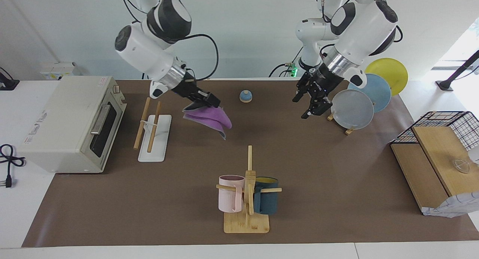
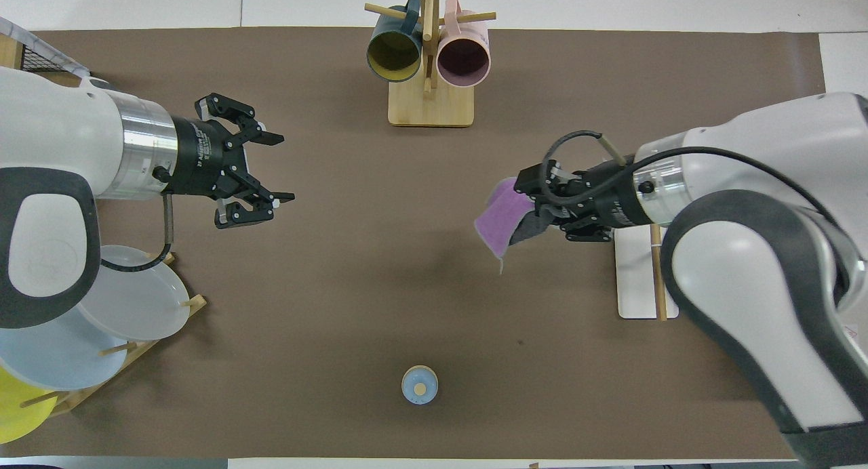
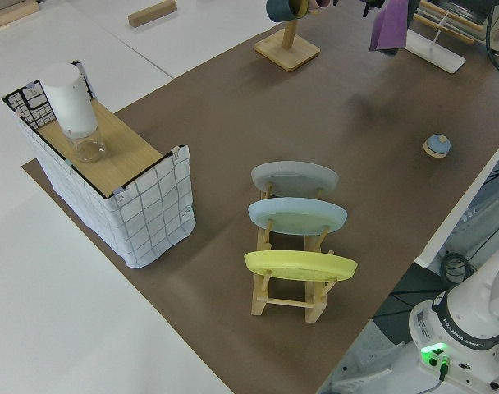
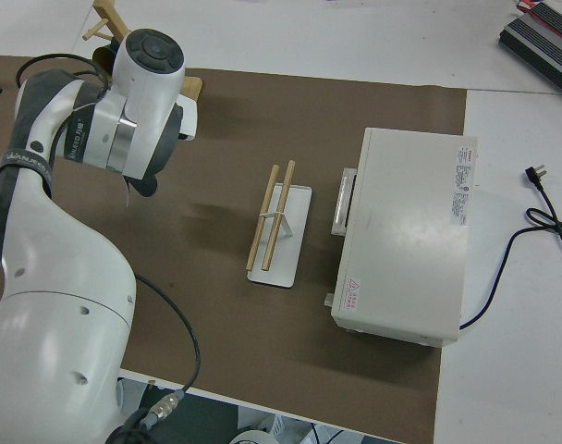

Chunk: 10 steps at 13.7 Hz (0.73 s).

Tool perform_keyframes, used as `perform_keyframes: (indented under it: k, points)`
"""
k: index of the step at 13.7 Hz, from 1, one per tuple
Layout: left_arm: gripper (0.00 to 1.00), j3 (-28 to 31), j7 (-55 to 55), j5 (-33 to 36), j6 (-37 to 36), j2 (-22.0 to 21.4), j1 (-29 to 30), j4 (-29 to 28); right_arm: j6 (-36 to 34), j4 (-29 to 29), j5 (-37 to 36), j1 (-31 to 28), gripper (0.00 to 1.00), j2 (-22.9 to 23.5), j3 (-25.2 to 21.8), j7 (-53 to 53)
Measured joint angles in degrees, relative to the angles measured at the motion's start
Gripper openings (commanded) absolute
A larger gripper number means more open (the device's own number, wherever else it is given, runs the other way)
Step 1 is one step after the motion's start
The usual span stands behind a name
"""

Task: Fold towel and hang on rack
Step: 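Carry the towel with the right gripper while the left gripper withdraws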

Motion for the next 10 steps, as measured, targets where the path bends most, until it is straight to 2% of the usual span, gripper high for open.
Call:
perform_keyframes:
  k: [2,6,10]
  points:
    - [1.0,0.1,11.27,0.02,-0.45,-0.75,3.5,-1.69,-3.26,-3.71,-2.36,-6.31,0.0,-1.76,-0.25,-8.74]
    - [1.0,0.31,35.43,0.15,-0.72,-2.63,12.22,-5.27,-2.99,-11.9,-7.09,-10.55,0.0,-5.17,-0.16,-17.65]
    - [1.0,0.28,53.39,6.87,-0.75,-3.05,15.05,-5.48,-2.91,-14.53,-11.97,-15.86,0.0,-6.81,-0.09,-25.23]
